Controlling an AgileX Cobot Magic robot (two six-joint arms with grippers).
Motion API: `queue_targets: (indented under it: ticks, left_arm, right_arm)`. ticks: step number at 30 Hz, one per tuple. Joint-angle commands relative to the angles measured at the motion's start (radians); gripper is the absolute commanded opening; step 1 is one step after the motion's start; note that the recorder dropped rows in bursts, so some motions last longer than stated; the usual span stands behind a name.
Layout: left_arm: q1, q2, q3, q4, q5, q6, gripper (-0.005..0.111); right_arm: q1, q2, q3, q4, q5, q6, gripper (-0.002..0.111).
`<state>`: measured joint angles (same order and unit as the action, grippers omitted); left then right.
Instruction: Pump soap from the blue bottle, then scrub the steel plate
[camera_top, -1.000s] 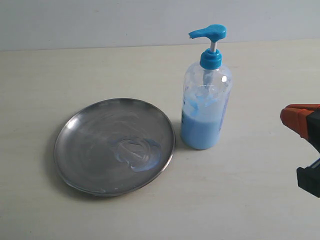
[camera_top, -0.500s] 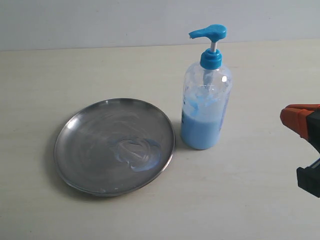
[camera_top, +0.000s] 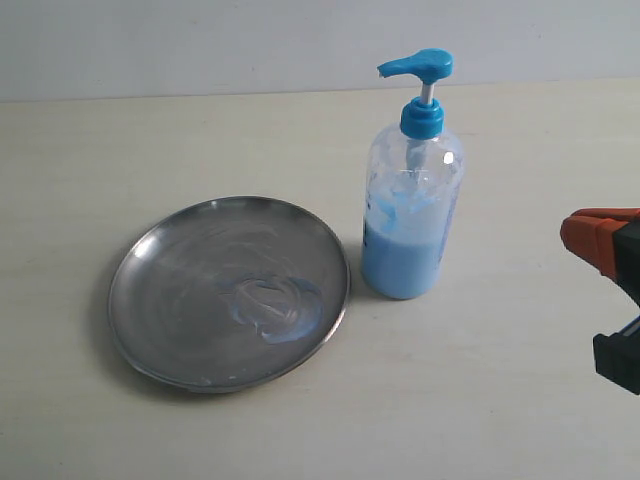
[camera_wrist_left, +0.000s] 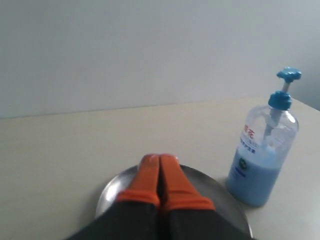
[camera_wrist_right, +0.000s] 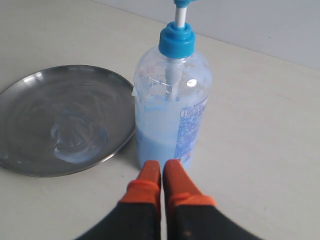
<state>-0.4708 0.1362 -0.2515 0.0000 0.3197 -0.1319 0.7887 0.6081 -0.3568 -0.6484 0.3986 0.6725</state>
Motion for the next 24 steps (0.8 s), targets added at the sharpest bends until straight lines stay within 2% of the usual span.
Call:
queue_targets:
  ticks: [1,6,15,18,24]
  left_arm:
    - [0.079,-0.054,0.007,0.000,-0.008,0.011,0.000]
    - [0.172,-0.107,0.036,0.000,-0.008,0.132,0.000]
    - [0.310,-0.136,0.145,-0.013,-0.020,0.110,0.000]
    - [0.331,-0.136,0.172,-0.013,-0.046,0.098,0.000]
    - [0.334,-0.136,0.234,-0.013,-0.088,0.094,0.000]
  right_arm:
    - [-0.007,-0.004,0.002,-0.005,-0.010,0.006,0.007]
    - [-0.007,-0.004,0.002,-0.005,-0.010,0.006,0.007]
    - [-0.007,-0.004,0.002,-0.005,-0.010,0.008,0.007]
    - [-0.007,-0.004,0.002,-0.005,-0.006,0.008,0.007]
    - [-0.007,-0.004,0.002,-0.005,-0.006,0.008,0.007]
